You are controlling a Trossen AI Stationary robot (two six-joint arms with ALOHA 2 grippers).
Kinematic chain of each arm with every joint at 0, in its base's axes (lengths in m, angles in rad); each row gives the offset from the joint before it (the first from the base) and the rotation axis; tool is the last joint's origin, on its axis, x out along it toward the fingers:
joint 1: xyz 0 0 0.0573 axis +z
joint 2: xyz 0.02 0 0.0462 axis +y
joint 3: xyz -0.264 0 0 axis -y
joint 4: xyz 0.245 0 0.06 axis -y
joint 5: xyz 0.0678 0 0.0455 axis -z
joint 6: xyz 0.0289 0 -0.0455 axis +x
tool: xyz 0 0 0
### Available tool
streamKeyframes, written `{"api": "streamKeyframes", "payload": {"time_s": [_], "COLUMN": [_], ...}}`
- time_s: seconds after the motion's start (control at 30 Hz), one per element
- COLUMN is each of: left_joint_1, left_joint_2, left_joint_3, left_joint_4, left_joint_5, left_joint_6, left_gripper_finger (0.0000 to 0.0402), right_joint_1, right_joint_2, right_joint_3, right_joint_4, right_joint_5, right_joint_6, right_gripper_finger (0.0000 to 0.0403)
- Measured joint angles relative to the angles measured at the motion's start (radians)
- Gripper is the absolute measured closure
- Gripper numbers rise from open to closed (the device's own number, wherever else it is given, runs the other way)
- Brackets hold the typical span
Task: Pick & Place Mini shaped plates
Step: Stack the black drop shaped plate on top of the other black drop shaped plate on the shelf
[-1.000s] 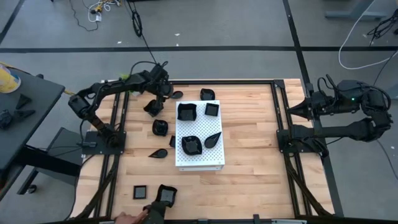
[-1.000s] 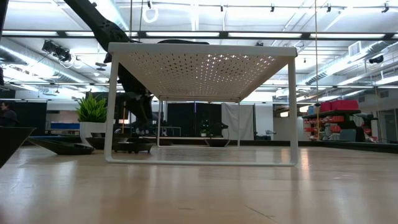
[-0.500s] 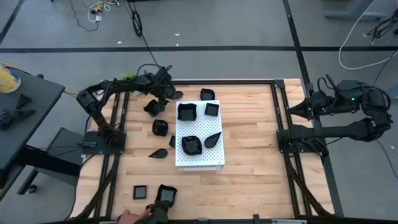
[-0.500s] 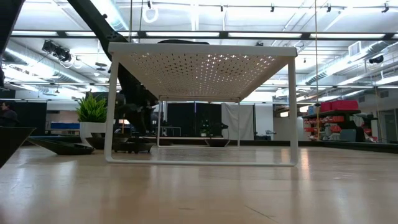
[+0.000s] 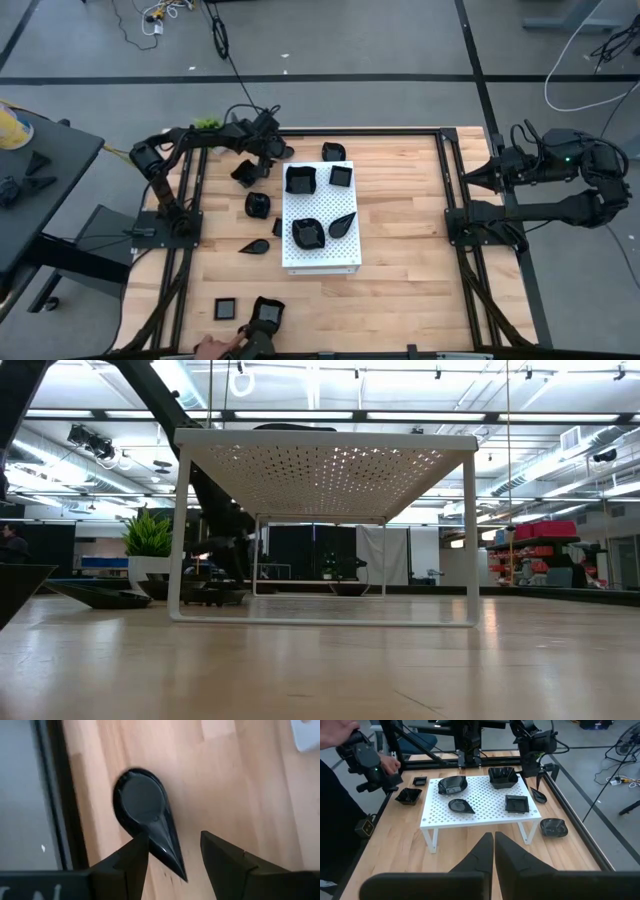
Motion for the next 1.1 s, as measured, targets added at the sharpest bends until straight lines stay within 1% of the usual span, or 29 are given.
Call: {"api": "streamKeyframes", "payload": {"time_s": [0.17,0.47,0.73,0.9,1.1], "left_joint_1": [0.0,0.0,-0.002,0.0,-0.001], "left_joint_2": [0.023,0.044,0.055,0.057,0.058], "left_joint_3": [0.0,0.0,0.0,0.0,0.0], "left_joint_4": [0.013,0.014,0.021,0.026,0.028], "left_joint_5": [-0.021,-0.028,-0.067,-0.108,-0.105], "left_joint_6": [-0.004,-0.01,-0.008,-0.011,-0.011], "left_gripper_finger": [0.0216,0.0216,0.0218,0.0238,0.028], "right_joint_1": [0.0,0.0,0.0,0.0,0.0], "right_joint_2": [0.0,0.0,0.0,0.0,0.0], "right_joint_3": [0.0,0.0,0.0,0.0,0.0], "right_joint_4": [0.0,0.0,0.0,0.0,0.0], "right_joint_5": [0.0,0.0,0.0,0.0,0.0], "right_joint_6": [0.0,0.0,0.0,0.0,0.0], "right_gripper_finger": [0.0381,0.0381,0.0381,0.0381,0.0381]}}
